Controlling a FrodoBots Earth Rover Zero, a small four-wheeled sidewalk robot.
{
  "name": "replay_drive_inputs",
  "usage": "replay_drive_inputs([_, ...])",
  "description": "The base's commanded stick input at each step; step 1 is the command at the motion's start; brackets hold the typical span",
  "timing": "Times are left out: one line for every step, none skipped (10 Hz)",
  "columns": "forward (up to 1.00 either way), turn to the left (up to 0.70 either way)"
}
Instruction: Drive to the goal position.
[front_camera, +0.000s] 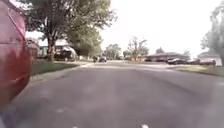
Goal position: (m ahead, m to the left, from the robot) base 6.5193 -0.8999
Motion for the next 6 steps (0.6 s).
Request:
replay_drive_inputs([1.00, 0.00])
replay_drive_inputs([1.00, 0.00])
replay_drive_inputs([1.00, 0.00])
replay_drive_inputs([1.00, 0.00])
replay_drive_inputs([1.00, 0.00])
replay_drive_inputs([1.00, 0.00])
